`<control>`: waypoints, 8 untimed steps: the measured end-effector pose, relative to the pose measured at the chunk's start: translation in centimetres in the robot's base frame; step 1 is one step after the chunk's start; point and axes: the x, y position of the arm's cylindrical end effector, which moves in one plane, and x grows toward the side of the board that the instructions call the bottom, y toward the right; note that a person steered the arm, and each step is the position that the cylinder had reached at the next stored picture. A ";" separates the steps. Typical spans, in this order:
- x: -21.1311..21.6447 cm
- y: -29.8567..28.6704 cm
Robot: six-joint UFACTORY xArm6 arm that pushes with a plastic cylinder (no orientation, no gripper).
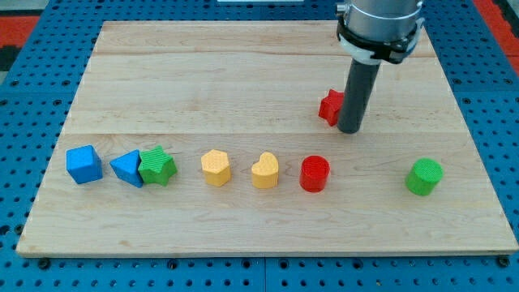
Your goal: Place the red circle to the bottom right of the red star
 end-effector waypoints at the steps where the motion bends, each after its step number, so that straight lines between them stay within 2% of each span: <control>1: 7.3 -0.3; 2: 10.4 -6.1; 3: 9.7 -10.2; 4: 8.9 -6.9; 5: 8.5 -6.0; 6: 5.5 -5.3; 8: 5.4 -3.1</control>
